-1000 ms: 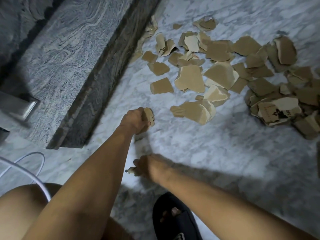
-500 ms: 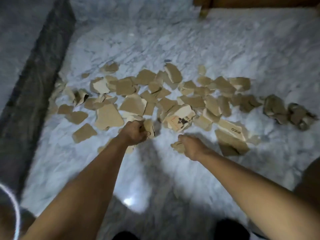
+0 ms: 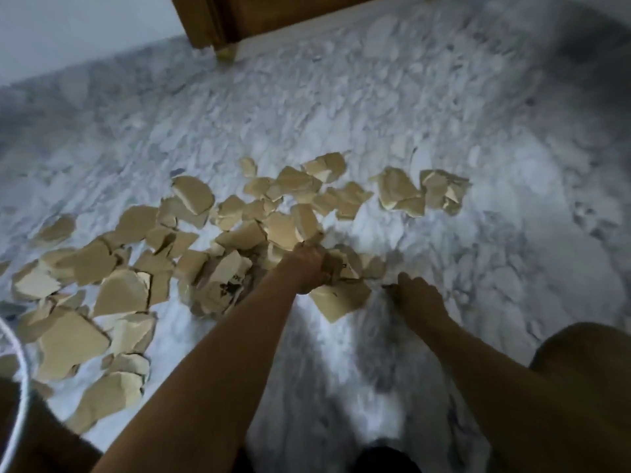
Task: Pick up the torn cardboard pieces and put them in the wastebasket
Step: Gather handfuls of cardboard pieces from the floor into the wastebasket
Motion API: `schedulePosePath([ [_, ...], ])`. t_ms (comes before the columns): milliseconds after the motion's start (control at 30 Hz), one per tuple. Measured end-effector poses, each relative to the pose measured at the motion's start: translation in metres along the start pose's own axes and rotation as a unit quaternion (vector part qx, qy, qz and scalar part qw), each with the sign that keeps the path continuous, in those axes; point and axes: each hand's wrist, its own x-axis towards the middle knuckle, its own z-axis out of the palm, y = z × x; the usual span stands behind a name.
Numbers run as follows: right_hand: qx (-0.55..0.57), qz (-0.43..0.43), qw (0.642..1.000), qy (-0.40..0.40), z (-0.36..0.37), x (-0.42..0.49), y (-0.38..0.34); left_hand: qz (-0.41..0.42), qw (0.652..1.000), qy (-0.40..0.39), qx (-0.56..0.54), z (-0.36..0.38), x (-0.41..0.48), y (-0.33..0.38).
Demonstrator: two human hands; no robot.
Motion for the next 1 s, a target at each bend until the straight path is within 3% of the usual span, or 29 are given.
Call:
schedulePosePath([
  [100, 0.035, 0.017, 0.999, -0.003, 0.027, 0.005, 0.000, 0.003, 0.998, 0.005, 0.055, 0.018, 0.022, -0.004],
  [400, 0.074, 0.037, 0.996, 0.008, 0.004, 0.028, 0.007, 0.031, 0.995, 0.077, 0.061, 0.035, 0.027, -0.021],
  [500, 0.111, 0.064, 0.989, 0.077, -0.007, 0.024, 0.011, 0.053, 0.991, 0.108, -0.063, 0.026, 0.027, -0.027],
  [567, 0.176, 0.068, 0.979, 0.072, -0.020, 0.023, 0.012, 0.046, 0.979, 0.120, -0.159, 0.013, 0.026, -0.032],
  [700, 0.234, 0.033, 0.971, 0.023, -0.046, 0.032, 0.001, 0.044, 0.965, 0.114, -0.230, -0.015, 0.024, -0.042],
  [867, 0.228, -0.084, 0.967, -0.082, -0.062, 0.050, -0.036, 0.030, 0.986, 0.070, -0.146, -0.031, 0.024, -0.062],
  [1000, 0.192, -0.137, 0.968, -0.089, -0.051, 0.060, -0.070, 0.010, 0.986, 0.083, -0.141, -0.017, 0.019, -0.075],
])
